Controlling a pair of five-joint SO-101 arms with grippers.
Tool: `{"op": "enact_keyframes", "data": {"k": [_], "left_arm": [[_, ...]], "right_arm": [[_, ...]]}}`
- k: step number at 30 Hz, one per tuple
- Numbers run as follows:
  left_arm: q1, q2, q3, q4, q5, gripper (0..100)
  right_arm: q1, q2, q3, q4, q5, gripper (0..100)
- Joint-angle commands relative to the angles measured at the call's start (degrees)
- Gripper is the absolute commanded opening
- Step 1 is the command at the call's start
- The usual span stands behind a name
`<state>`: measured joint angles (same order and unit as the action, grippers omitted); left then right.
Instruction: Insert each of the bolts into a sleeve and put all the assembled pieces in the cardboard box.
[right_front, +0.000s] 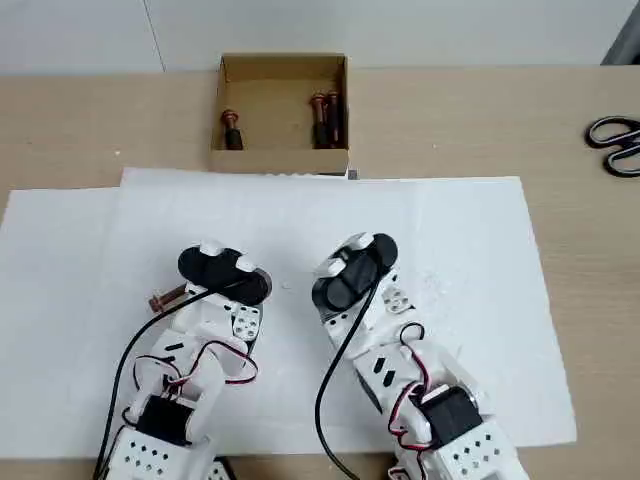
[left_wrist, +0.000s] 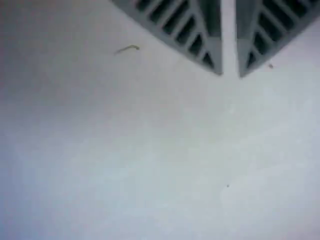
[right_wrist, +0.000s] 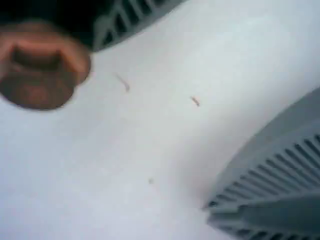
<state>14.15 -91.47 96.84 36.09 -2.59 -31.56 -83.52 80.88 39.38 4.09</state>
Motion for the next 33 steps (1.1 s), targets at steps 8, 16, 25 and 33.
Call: {"op": "enact_keyframes", "data": {"k": [8, 16, 25, 33], "left_arm": [[0.2, -0.8, -0.4, 0.0, -0.2, 1], [0.2, -0.8, -0.4, 0.0, -0.2, 1], [0.2, -0.8, -0.4, 0.0, -0.2, 1], [0.2, -0.8, -0.4, 0.0, -0.2, 1]], "right_arm": [[5.8, -0.2, -6.6, -1.7, -0.4, 0.3], [6.9, -0.2, -10.1, -1.6, 1.2, 0.3], [9.6, 1.4, -15.0, -2.1, 1.3, 0.3], [16.1, 18.9, -21.6, -2.1, 0.8, 0.3]]}}
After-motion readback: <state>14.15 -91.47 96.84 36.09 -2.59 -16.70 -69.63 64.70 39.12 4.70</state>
